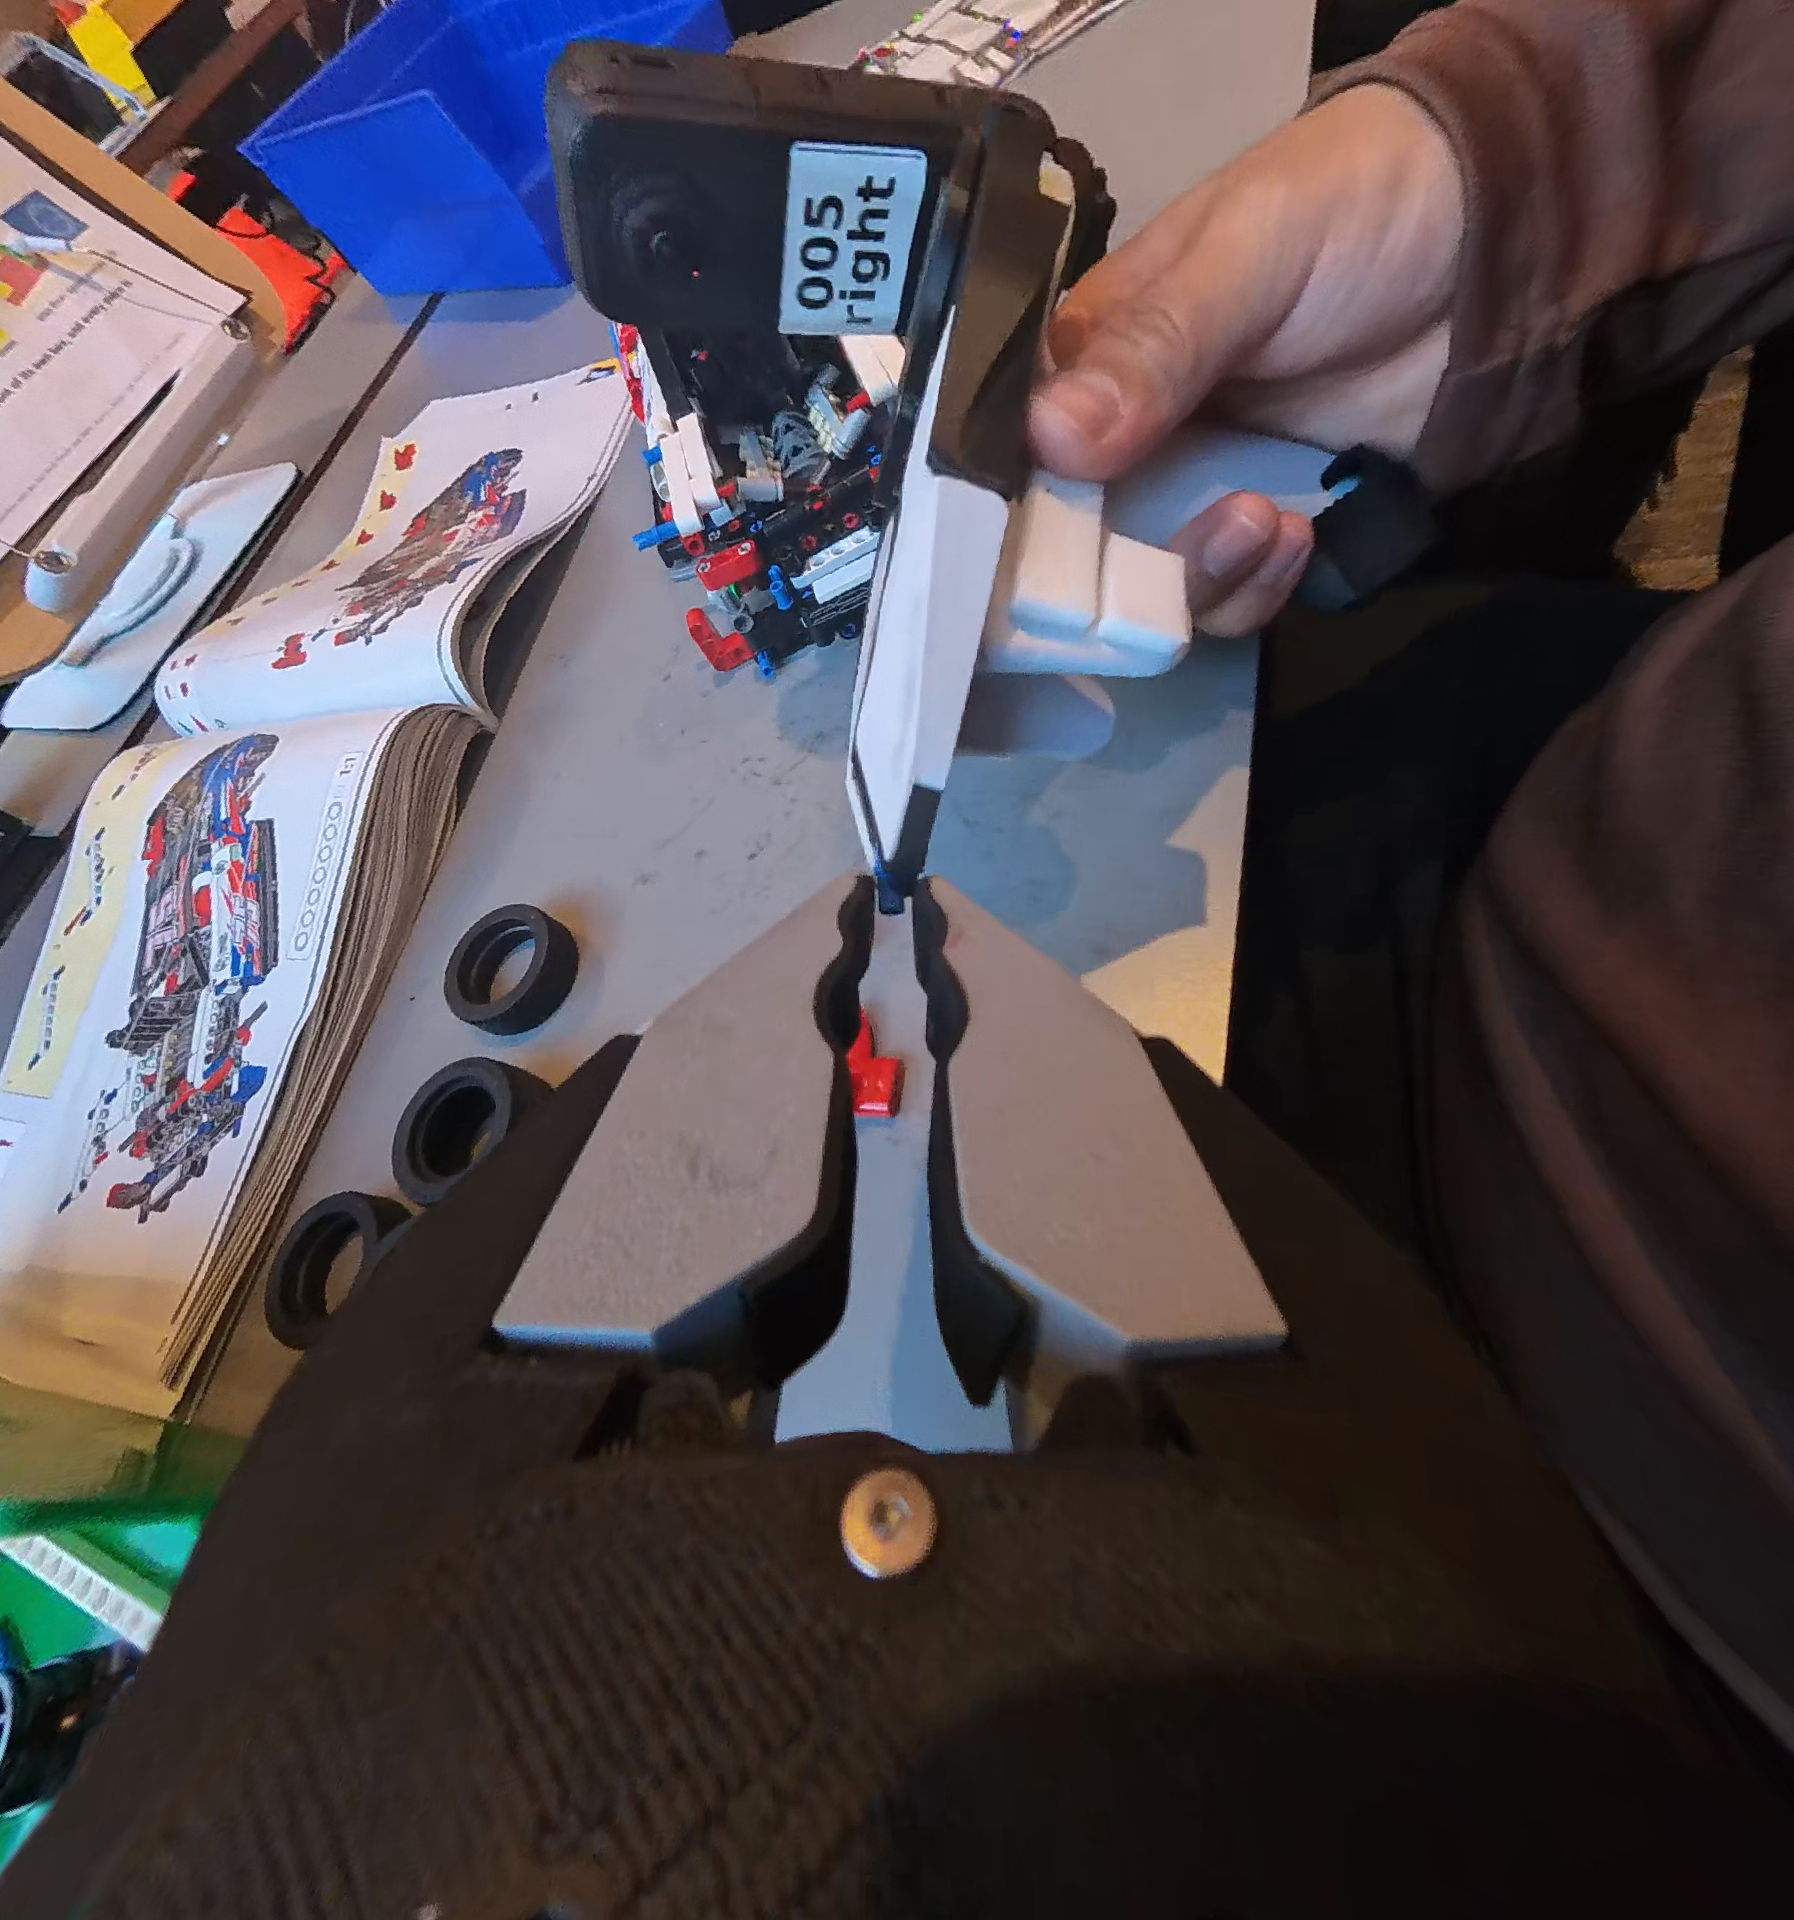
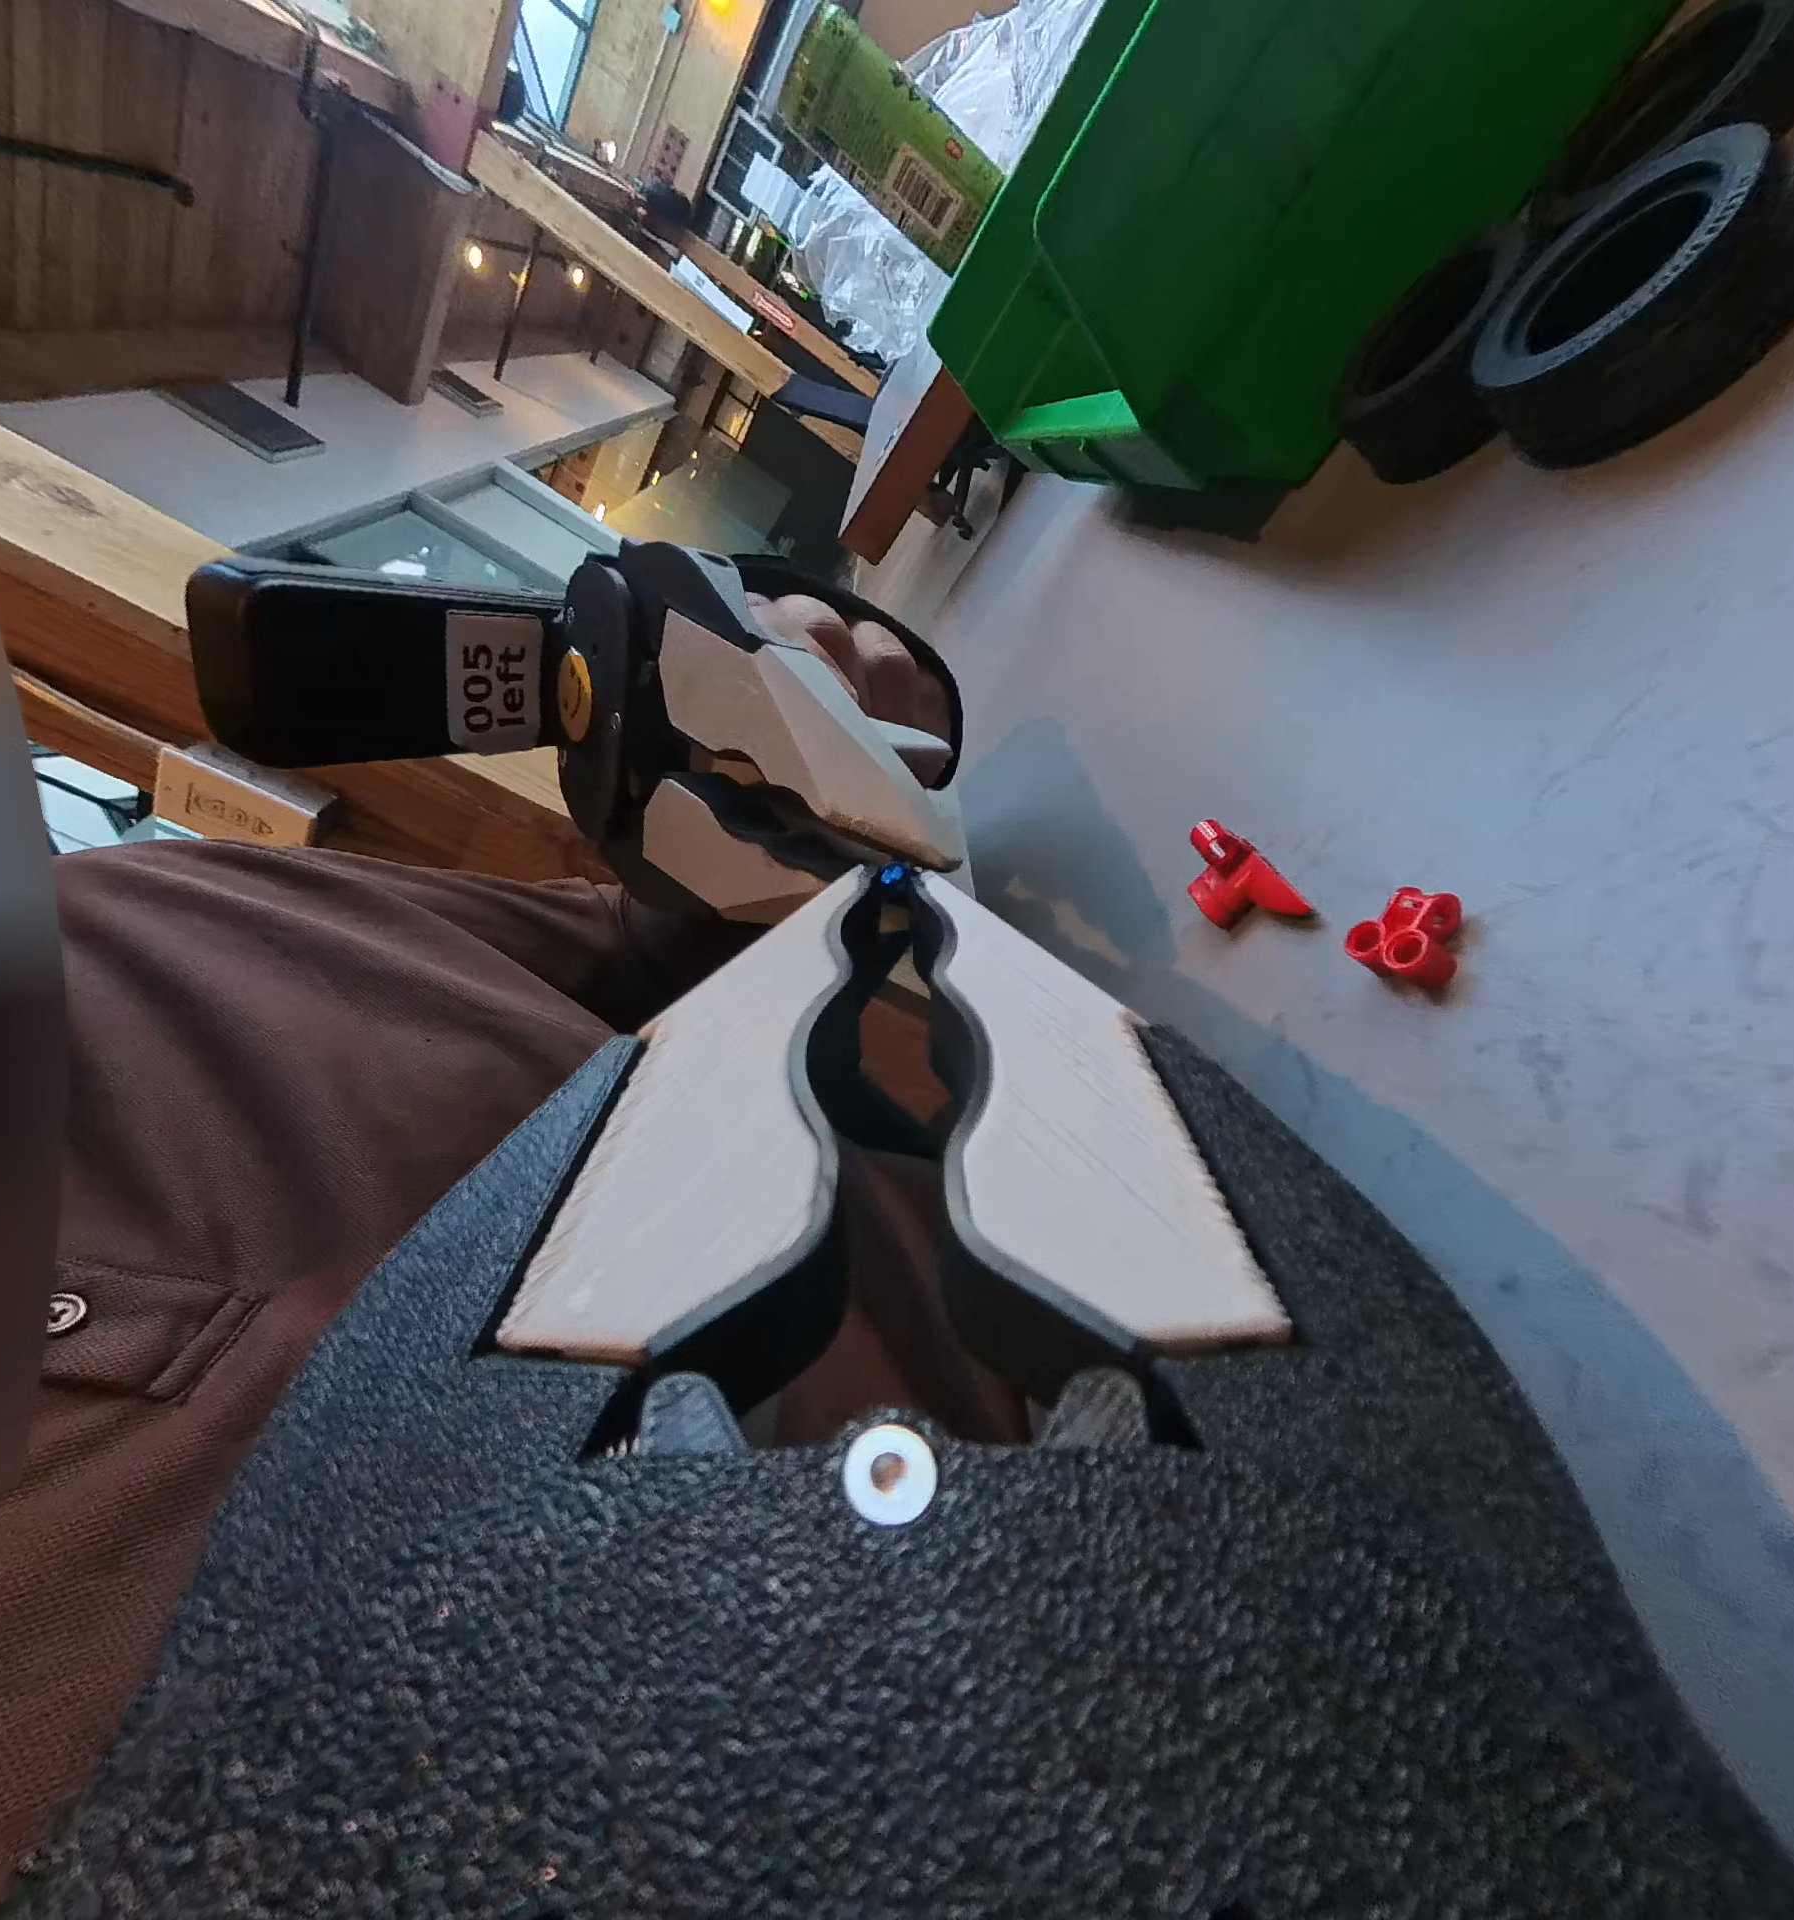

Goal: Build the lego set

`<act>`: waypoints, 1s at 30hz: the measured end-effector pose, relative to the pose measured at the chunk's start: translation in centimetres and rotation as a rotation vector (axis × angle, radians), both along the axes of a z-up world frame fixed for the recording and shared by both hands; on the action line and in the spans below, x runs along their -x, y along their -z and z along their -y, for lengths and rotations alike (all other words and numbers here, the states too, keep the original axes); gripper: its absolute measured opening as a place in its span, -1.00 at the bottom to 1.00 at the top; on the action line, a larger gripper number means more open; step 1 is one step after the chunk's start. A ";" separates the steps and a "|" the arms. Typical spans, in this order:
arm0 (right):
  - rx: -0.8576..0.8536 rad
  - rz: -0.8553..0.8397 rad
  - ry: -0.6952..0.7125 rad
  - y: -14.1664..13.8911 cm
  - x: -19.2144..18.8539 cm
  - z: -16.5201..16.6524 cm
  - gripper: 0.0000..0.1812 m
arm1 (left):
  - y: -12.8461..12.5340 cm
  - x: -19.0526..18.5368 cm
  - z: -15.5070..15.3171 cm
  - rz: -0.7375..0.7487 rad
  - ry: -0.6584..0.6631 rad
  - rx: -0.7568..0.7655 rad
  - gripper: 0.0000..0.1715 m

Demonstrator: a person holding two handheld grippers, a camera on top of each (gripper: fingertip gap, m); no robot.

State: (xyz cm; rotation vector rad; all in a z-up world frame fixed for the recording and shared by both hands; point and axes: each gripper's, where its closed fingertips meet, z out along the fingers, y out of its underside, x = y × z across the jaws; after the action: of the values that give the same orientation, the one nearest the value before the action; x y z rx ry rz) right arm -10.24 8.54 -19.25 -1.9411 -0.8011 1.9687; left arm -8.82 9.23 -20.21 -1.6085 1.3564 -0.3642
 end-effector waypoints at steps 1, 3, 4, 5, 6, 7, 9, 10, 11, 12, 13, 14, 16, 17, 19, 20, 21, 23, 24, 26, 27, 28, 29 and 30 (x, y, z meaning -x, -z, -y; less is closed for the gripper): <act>-0.014 0.015 -0.002 0.2 0.0 0.0 -0.95 | 0.2 0.0 0.0 -0.016 0.001 0.000 -0.95; -0.104 0.083 -0.008 0.8 0.0 0.2 -0.94 | 0.9 0.1 0.2 -0.065 0.007 0.000 -0.96; -0.174 0.128 -0.012 1.1 -0.1 0.3 -0.94 | 1.1 0.1 0.2 -0.088 0.011 -0.008 -0.96; -0.257 0.185 -0.016 1.5 -0.2 0.3 -0.93 | 1.4 0.1 0.3 -0.110 0.016 -0.011 -0.98; -0.353 0.253 -0.011 2.0 -0.3 0.1 -0.86 | 1.8 0.3 0.3 -0.136 0.011 -0.008 -0.98; -0.457 0.325 0.000 2.5 -0.6 -0.3 -0.85 | 2.2 0.5 0.2 -0.158 0.008 -0.006 -0.98; -0.603 0.392 -0.015 2.9 -0.7 -0.3 -0.91 | 2.6 0.6 0.2 -0.168 0.010 0.001 -0.98; -0.628 0.397 -0.025 3.0 -0.6 -0.1 -0.98 | 2.8 0.7 0.1 -0.169 0.005 0.009 -0.98; -0.631 0.407 -0.019 3.3 -0.5 -0.2 -0.98 | 3.1 0.8 0.0 -0.173 -0.001 0.017 -0.98; -0.618 0.415 -0.024 3.6 -0.6 -0.2 -1.00 | 3.3 0.8 -0.2 -0.174 -0.005 0.025 -0.98; -0.607 0.425 -0.028 4.0 -0.7 -0.3 -0.98 | 3.4 0.8 -0.2 -0.171 -0.008 0.030 -0.98; -0.617 0.431 -0.016 4.0 -0.8 -0.5 -0.91 | 3.5 0.9 -0.2 -0.173 -0.009 0.033 -0.99; -0.697 0.454 -0.005 3.9 -1.2 -1.0 -0.89 | 3.7 1.0 0.0 -0.188 -0.003 0.031 -0.98; -0.757 0.468 -0.012 3.8 -1.3 -1.0 -0.89 | 3.8 1.1 0.1 -0.201 0.005 0.033 -0.98; -0.876 0.483 -0.050 3.7 -1.2 -0.6 -0.88 | 4.1 1.1 0.3 -0.226 0.023 0.038 -0.98; -0.933 0.497 -0.065 3.8 -1.0 -0.5 -0.89 | 4.2 1.0 0.4 -0.238 0.030 0.042 -0.98; -0.988 0.510 -0.080 3.9 -0.9 -0.4 -0.89 | 4.3 1.0 0.5 -0.248 0.038 0.047 -0.98; -1.075 0.536 -0.116 4.3 -0.7 -0.1 -0.89 | 4.3 0.8 0.6 -0.254 0.045 0.050 -0.98; -1.107 0.545 -0.129 4.4 -0.6 0.1 -0.90 | 4.3 0.7 0.7 -0.254 0.050 0.059 -0.98; -1.153 0.555 -0.143 4.6 -0.4 0.2 -0.95 | 4.5 0.7 0.8 -0.264 0.051 0.068 -0.98; -1.167 0.562 -0.151 4.7 -0.3 0.3 -0.95 | 4.6 0.8 0.9 -0.273 0.054 0.068 -0.98; -1.179 0.567 -0.159 4.8 -0.3 0.4 -0.95 | 4.7 0.8 1.0 -0.278 0.056 0.072 -0.98; -1.192 0.572 -0.168 4.9 -0.3 0.4 -0.95 | 4.8 0.8 1.0 -0.280 0.058 0.079 -0.98; -1.205 0.579 -0.178 5.0 -0.3 0.5 -0.95 | 4.9 0.9 1.1 -0.282 0.060 0.090 -0.98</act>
State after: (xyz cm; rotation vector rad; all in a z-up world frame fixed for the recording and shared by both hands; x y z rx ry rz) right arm -9.94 8.08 -24.26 -1.5781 -1.7753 0.5378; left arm -9.68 8.13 -25.11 -1.7455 1.6232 -0.2428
